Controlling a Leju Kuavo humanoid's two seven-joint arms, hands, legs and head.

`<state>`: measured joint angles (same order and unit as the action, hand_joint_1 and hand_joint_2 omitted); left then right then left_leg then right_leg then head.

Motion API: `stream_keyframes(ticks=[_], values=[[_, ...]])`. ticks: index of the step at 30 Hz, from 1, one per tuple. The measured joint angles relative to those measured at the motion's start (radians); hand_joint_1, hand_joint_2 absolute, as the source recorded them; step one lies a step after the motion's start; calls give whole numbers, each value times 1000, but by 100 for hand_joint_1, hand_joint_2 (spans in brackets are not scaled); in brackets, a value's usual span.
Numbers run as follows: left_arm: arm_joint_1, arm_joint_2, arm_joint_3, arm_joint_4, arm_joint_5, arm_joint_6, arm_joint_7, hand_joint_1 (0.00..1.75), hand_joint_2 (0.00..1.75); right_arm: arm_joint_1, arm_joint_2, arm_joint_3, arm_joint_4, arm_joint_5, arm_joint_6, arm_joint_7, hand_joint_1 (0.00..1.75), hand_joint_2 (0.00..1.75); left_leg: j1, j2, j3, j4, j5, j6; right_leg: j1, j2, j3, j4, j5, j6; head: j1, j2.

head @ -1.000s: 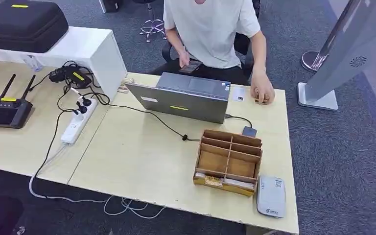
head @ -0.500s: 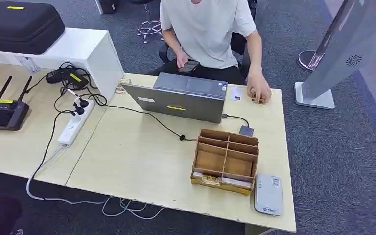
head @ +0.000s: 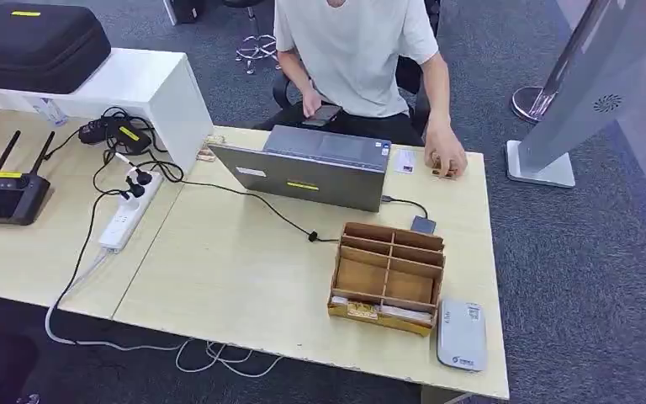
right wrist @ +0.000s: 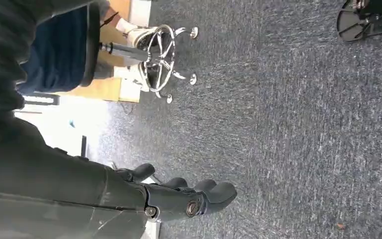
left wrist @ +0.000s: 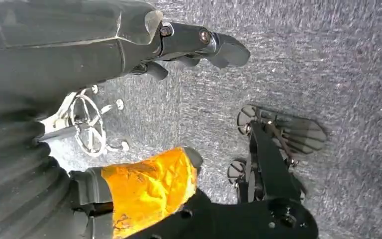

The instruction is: Pass the card to the sensor for recognition and then transmit it.

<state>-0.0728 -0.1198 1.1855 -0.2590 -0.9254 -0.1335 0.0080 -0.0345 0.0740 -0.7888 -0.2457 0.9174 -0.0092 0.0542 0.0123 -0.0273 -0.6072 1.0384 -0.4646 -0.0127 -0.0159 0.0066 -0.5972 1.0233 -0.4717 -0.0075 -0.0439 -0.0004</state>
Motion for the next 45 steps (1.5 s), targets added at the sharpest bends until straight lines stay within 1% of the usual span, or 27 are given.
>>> stream_keyframes(ticks=[2,15,19,21,23,24,25,26,38,45], values=[[4,3,-23,0,22,3,0,0,0,4,0,18,-4,-21,0,0,0,0,0,0,0,0,0,0,0,0,0,0,0,0,0,0],[58,39,-315,-4,264,39,0,0,0,51,-13,217,-40,-260,0,-16,0,0,0,0,0,0,0,0,0,0,0,0,0,0,0,0],[59,39,-315,-4,266,40,0,0,0,52,-13,219,-40,-263,0,-16,0,0,0,0,0,0,0,0,0,0,0,0,0,0,0,0],[62,42,-333,-7,281,41,0,0,0,54,-14,232,-43,-278,0,-17,0,0,0,0,0,0,0,0,0,0,0,0,0,0,0,0],[89,55,-479,-26,396,58,0,0,0,76,-22,326,-61,-391,2,-21,0,0,0,0,0,0,0,0,0,0,0,0,0,0,0,0],[94,57,-504,-28,416,61,-1,0,0,79,-23,342,-64,-411,2,-22,0,0,0,0,0,0,0,0,0,0,0,0,0,0,0,0],[99,59,-530,-31,436,64,-1,161,0,83,-24,358,-66,-430,2,-22,175,0,0,0,0,0,0,0,0,0,0,0,0,0,0,0],[104,61,-554,-34,455,66,-1,175,0,87,-26,371,-69,-447,2,-24,175,0,0,0,0,0,0,0,0,0,0,0,0,0,0,0],[158,86,-845,-71,687,100,-2,175,0,131,-42,561,-104,-679,6,-39,175,0,0,0,0,0,0,0,0,0,0,0,0,0,0,0],[189,99,-999,-90,819,119,-5,175,0,155,-51,664,-121,-811,8,-47,175,0,0,0,0,0,-1,-1,0,0,0,0,-1,0,0,0]])
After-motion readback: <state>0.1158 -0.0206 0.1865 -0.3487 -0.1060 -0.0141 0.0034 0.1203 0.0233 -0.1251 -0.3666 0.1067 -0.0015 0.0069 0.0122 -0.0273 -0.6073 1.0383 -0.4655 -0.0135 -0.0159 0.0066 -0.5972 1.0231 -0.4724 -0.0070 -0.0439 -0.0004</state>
